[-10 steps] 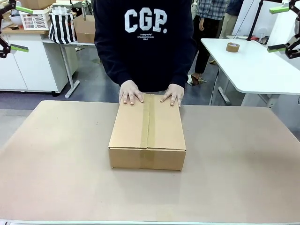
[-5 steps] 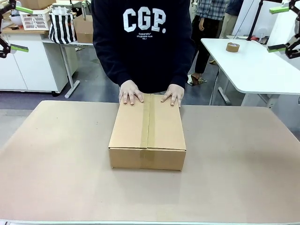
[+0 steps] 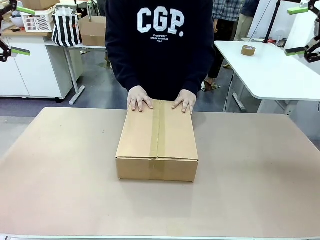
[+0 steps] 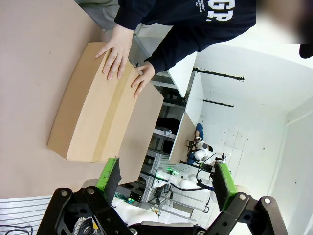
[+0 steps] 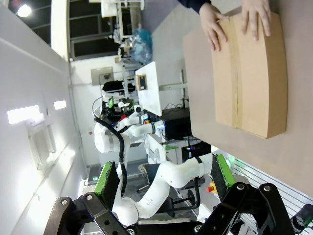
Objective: Pack the gift set into the box.
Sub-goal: Press and hold the closed box until the human finishes sealing it.
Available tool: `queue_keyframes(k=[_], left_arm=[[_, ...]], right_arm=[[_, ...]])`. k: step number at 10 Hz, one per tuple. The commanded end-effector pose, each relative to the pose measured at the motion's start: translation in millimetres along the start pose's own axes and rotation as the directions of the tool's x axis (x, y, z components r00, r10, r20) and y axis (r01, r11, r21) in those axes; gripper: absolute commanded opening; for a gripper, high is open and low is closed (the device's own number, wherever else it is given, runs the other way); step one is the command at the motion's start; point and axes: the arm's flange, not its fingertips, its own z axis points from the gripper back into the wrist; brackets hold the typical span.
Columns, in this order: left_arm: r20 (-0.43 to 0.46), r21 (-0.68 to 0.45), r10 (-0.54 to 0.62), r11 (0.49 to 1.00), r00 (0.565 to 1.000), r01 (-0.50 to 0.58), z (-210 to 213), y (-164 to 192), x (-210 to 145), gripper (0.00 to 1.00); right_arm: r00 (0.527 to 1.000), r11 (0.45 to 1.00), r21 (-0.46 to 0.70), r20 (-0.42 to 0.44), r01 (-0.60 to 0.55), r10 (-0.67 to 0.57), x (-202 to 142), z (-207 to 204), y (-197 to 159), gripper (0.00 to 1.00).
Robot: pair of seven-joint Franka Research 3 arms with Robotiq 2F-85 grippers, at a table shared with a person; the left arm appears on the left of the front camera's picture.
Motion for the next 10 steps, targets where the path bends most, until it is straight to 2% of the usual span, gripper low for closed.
queue_keyframes(k=[1,2,3,4,5,6,7,8,9,10], left_arm=[[-0.008,-0.013,-0.008,1.0,1.0,0.007,1.0,0.3,-0.3,1.0],[0.0,0.0,0.0,1.0,1.0,0.0,0.0,0.0,0.0,1.0],[0.082,0.166,-0.127,0.98,0.988,0.112,-21.2,-6.2,-3.0,1.0],[0.18,0.196,-0.289,0.947,0.94,0.253,-44.5,-12.2,-3.2,1.0],[0.213,0.163,-0.429,0.901,0.878,0.401,-72.5,-11.7,-6.3,1.0],[0.2,0.073,-0.502,0.864,0.842,0.498,-99.0,-6.5,-11.3,1.0],[0.141,-0.03,-0.576,0.81,0.805,0.585,-123.9,-0.9,-19.9,1.0],[0.062,-0.179,-0.603,0.777,0.796,0.603,-144.3,4.3,-31.1,1.0],[-0.184,-0.33,-0.63,0.763,0.755,0.556,-166.3,10.1,-46.6,1.0],[-0.465,-0.303,-0.533,0.846,0.707,0.439,-176.0,15.8,-55.1,1.0]], right_arm=[[1.0,1.0,-0.012,-0.008,0.003,-0.003,-0.3,2.7,1.4,1.0],[1.0,1.0,0.0,0.0,0.0,0.0,0.0,0.0,0.0,1.0],[0.973,0.969,-0.094,0.018,-0.227,0.23,1.3,-25.3,18.7,1.0],[0.895,0.879,-0.175,-0.031,-0.444,0.446,5.7,-66.1,30.5,1.0],[0.744,0.708,-0.259,-0.069,-0.657,0.665,5.4,-112.9,32.7,1.0],[0.58,0.545,-0.249,-0.098,-0.801,0.809,-1.4,-145.8,34.2,1.0],[0.458,0.446,-0.132,-0.084,-0.885,0.885,-12.0,-173.2,34.3,1.0],[0.41,0.415,-0.008,-0.172,-0.91,0.896,-23.1,-208.3,23.1,1.0],[0.441,0.423,-0.124,-0.282,-0.898,0.852,-25.3,-239.2,0.4,1.0],[0.599,0.554,-0.231,-0.26,-0.8,0.757,-13.7,-238.5,-10.4,1.0]])
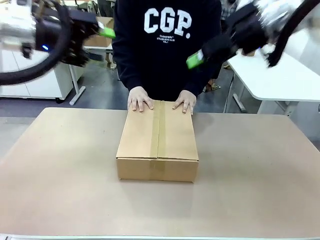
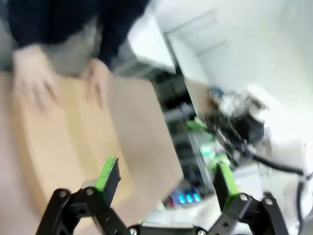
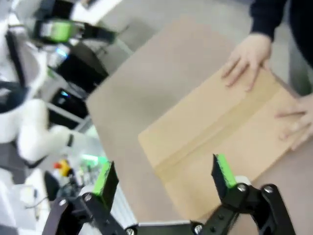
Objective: Pack the gift set into the box.
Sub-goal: Press and hold the closed box until the human finishes sealing it.
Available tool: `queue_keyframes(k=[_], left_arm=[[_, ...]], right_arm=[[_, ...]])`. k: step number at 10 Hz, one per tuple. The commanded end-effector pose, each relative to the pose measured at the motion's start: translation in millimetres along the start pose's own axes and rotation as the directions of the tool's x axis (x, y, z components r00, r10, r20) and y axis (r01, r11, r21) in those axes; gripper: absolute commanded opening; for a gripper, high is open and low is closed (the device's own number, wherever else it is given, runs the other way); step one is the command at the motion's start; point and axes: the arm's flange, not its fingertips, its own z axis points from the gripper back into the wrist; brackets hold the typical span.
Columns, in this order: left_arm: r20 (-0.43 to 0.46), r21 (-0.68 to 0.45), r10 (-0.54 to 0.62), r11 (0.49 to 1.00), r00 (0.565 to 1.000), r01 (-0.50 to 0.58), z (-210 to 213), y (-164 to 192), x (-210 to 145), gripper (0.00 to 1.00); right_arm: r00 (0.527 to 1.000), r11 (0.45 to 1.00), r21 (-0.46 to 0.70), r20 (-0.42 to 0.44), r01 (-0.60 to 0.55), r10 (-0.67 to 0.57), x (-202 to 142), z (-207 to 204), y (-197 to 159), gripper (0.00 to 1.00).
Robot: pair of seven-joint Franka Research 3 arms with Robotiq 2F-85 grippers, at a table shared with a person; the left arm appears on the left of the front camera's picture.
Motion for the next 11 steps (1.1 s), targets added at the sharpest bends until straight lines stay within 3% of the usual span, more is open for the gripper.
queue_keyframes(k=[1,2,3,4,5,6,7,8,9,10,11], left_arm=[[-0.541,0.066,0.185,0.982,0.82,-0.178,21.6,26.6,-0.7,1.0],[0.0,0.0,0.0,1.0,1.0,0.0,0.0,0.0,0.0,1.0],[-0.157,-0.045,0.072,0.996,0.985,-0.08,-10.2,14.4,-14.7,1.0],[-0.094,-0.211,-0.184,0.964,0.978,0.161,-41.0,13.3,-16.7,1.0],[0.02,-0.193,-0.405,0.896,0.914,0.401,-69.5,26.5,-22.9,1.0],[0.081,-0.123,-0.693,0.707,0.717,0.697,-87.4,29.3,-32.8,1.0],[0.135,-0.155,-0.76,0.618,0.636,0.771,-95.7,28.3,-39.9,1.0],[0.128,-0.179,-0.772,0.599,0.622,0.78,-94.3,25.7,-40.3,1.0],[0.149,-0.216,-0.742,0.621,0.654,0.753,-87.8,22.5,-36.2,1.0],[0.196,-0.228,-0.725,0.621,0.66,0.75,-78.7,19.7,-30.7,1.0],[0.241,-0.252,-0.643,0.682,0.727,0.687,-68.2,16.2,-19.0,1.0]], right_arm=[[1.0,1.0,0.03,0.02,0.006,-0.007,11.1,24.9,11.4,1.0],[1.0,1.0,0.03,0.02,0.006,-0.007,11.1,24.9,11.4,1.0],[1.0,1.0,0.03,0.02,0.006,-0.007,11.1,24.9,11.4,1.0],[1.0,1.0,0.008,0.01,0.003,-0.003,1.5,4.4,-0.9,1.0],[0.98,0.97,0.153,0.095,-0.188,0.175,1.3,-13.7,-10.3,1.0],[0.915,0.896,0.243,0.259,-0.37,0.308,-3.5,-20.0,-21.1,1.0],[0.801,0.762,0.323,0.447,-0.561,0.399,-12.9,-11.9,-27.8,1.0],[0.644,0.637,0.307,0.652,-0.708,0.401,-25.3,6.7,-34.6,1.0],[0.518,0.567,0.246,0.763,-0.786,0.387,-35.4,19.7,-37.8,1.0],[0.481,0.54,0.203,0.756,-0.817,0.444,-42.5,21.0,-39.8,1.0],[0.607,0.647,0.197,0.615,-0.736,0.504,-45.9,14.3,-44.8,1.0]])
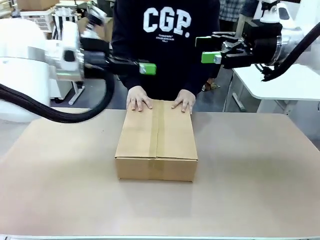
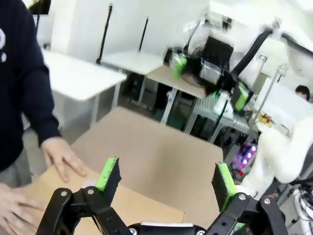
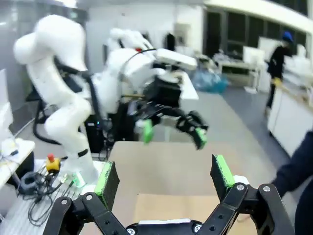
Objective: Pack the gift set into the box.
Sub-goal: Press and hold the closed box until the human finishes sealing it.
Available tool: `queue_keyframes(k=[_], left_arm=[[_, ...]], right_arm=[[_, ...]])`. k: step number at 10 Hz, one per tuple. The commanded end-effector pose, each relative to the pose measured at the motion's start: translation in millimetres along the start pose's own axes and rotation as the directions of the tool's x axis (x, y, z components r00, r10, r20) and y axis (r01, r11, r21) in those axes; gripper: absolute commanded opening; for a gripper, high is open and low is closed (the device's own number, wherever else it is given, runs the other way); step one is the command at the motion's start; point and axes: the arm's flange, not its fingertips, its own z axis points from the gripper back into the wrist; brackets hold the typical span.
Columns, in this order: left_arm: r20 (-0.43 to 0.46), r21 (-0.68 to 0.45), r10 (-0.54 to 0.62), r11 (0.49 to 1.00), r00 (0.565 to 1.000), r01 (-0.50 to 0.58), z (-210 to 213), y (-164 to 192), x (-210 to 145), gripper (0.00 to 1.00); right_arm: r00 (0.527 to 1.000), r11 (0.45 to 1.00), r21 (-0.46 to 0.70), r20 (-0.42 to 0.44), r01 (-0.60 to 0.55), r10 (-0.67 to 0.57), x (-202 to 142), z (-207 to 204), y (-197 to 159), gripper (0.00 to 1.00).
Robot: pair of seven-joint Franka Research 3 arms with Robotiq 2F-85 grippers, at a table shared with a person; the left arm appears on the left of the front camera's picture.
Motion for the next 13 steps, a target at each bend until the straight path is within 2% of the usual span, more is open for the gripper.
queue_keyframes(k=[1,2,3,4,5,6,7,8,9,10,11,12,13], left_arm=[[-0.071,0.02,0.002,1.0,0.997,-0.001,-9.5,-5.0,-8.5,1.0],[-0.071,0.02,0.002,1.0,0.997,-0.001,-9.5,-5.0,-8.5,1.0],[-0.071,0.02,0.002,1.0,0.997,-0.001,-9.5,-5.0,-8.5,1.0],[-0.016,0.006,-0.001,1.0,1.0,0.001,-1.6,-0.1,-3.3,1.0],[-0.103,0.026,-0.235,0.971,0.966,0.239,7.5,1.2,-23.8,1.0],[-0.065,0.009,-0.254,0.967,0.965,0.255,16.3,2.1,-46.8,1.0],[-0.061,0.014,-0.216,0.976,0.975,0.217,22.6,3.4,-64.2,1.0],[-0.052,0.017,-0.154,0.988,0.987,0.155,26.1,5.0,-88.0,1.0],[-0.058,0.04,-0.16,0.986,0.985,0.163,30.3,5.0,-116.0,1.0],[-0.146,0.037,-0.135,0.989,0.98,0.142,31.4,5.8,-149.1,1.0],[-0.208,0.009,-0.035,0.999,0.978,0.037,29.3,4.0,-187.1,1.0],[-0.225,0.008,0.068,0.998,0.972,-0.068,27.8,7.8,-208.7,1.0],[-0.167,0.026,-0.079,0.996,0.983,0.085,24.3,18.8,-150.6,1.0]], right_arm=[[0.946,0.957,-0.213,-0.215,0.197,-0.242,-26.4,-0.4,-5.7,1.0],[1.0,1.0,0.0,0.0,0.0,0.0,0.0,0.0,0.0,1.0],[1.0,1.0,0.0,0.0,0.0,0.0,0.0,0.0,0.0,1.0],[0.997,0.998,-0.044,-0.067,0.04,-0.043,-21.9,7.6,-1.6,1.0],[0.996,0.992,-0.11,-0.057,0.067,-0.073,-36.3,10.4,-15.4,1.0],[0.989,0.977,-0.176,-0.066,0.116,-0.129,-64.4,10.5,-23.6,1.0],[0.981,0.967,-0.211,-0.104,0.139,-0.164,-93.6,8.1,-28.5,1.0],[0.978,0.957,-0.272,-0.149,0.1,-0.144,-123.9,6.0,-34.1,1.0],[0.984,0.956,-0.285,-0.132,0.075,-0.117,-157.5,-5.2,-38.2,1.0],[0.977,0.953,-0.296,-0.179,0.057,-0.114,-193.0,-21.1,-38.4,1.0],[0.973,0.944,-0.328,-0.204,0.035,-0.107,-220.9,-32.8,-34.7,1.0],[0.975,0.931,-0.363,-0.215,-0.019,-0.063,-224.3,-32.9,-32.6,1.0],[0.965,0.952,-0.286,-0.2,0.108,-0.169,-200.6,-9.1,-30.0,1.0]])
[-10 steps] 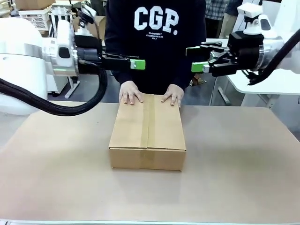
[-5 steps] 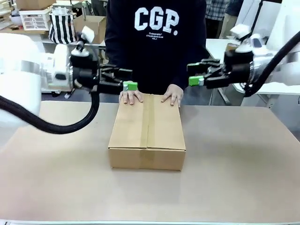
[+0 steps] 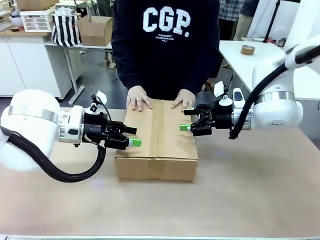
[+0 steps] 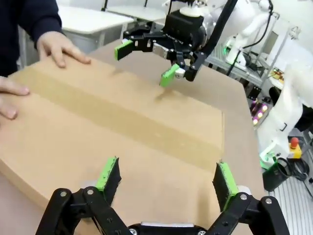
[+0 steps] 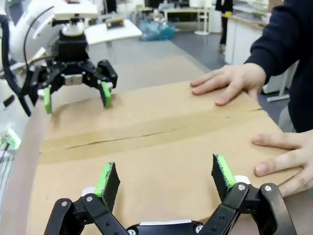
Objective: Pack the gift set into the box.
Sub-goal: Press and hold the closed box until the human finishes sealing it.
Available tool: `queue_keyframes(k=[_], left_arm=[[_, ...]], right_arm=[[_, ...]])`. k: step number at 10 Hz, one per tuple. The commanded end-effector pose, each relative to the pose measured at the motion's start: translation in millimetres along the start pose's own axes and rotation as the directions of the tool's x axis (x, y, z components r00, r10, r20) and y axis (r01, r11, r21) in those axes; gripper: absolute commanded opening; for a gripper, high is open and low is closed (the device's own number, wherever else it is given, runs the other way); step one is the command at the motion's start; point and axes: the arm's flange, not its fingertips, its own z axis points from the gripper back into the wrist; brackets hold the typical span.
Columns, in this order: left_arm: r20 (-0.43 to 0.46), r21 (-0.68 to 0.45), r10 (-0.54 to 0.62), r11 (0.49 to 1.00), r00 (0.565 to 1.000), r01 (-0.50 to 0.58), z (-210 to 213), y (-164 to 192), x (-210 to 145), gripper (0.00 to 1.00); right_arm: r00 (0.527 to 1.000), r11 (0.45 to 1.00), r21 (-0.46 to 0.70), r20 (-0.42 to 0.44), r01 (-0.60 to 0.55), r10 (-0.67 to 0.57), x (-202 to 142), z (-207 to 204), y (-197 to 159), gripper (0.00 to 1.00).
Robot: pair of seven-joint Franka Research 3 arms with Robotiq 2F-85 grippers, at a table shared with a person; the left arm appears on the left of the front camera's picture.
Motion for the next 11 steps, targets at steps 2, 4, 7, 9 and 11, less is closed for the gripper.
queue_keyframes(k=[2,4,7,9,11], left_arm=[[0.04,0.03,-0.087,0.996,0.995,0.086,15.5,-6.9,41.7,1.0],[-0.047,-0.016,-0.165,0.986,0.985,0.164,-3.5,1.7,17.1,1.0],[-0.152,-0.056,-0.424,0.905,0.893,0.421,-14.3,8.5,7.3,1.0],[-0.148,-0.057,-0.393,0.92,0.908,0.389,-14.2,14.9,-1.2,1.0],[-0.126,-0.036,-0.369,0.929,0.921,0.367,-13.6,19.0,-3.6,1.0]], right_arm=[[1.0,1.0,0.0,0.0,0.0,0.0,0.0,0.0,0.0,1.0],[0.973,0.991,0.043,-0.191,-0.127,0.133,9.0,-17.1,8.5,1.0],[0.997,0.991,0.13,-0.064,-0.043,0.051,1.9,-24.2,8.5,1.0],[0.997,0.991,0.134,-0.083,0.016,-0.004,-6.1,-27.5,8.9,1.0],[0.995,0.966,0.247,-0.079,0.07,-0.052,-14.1,-34.4,10.2,1.0]])
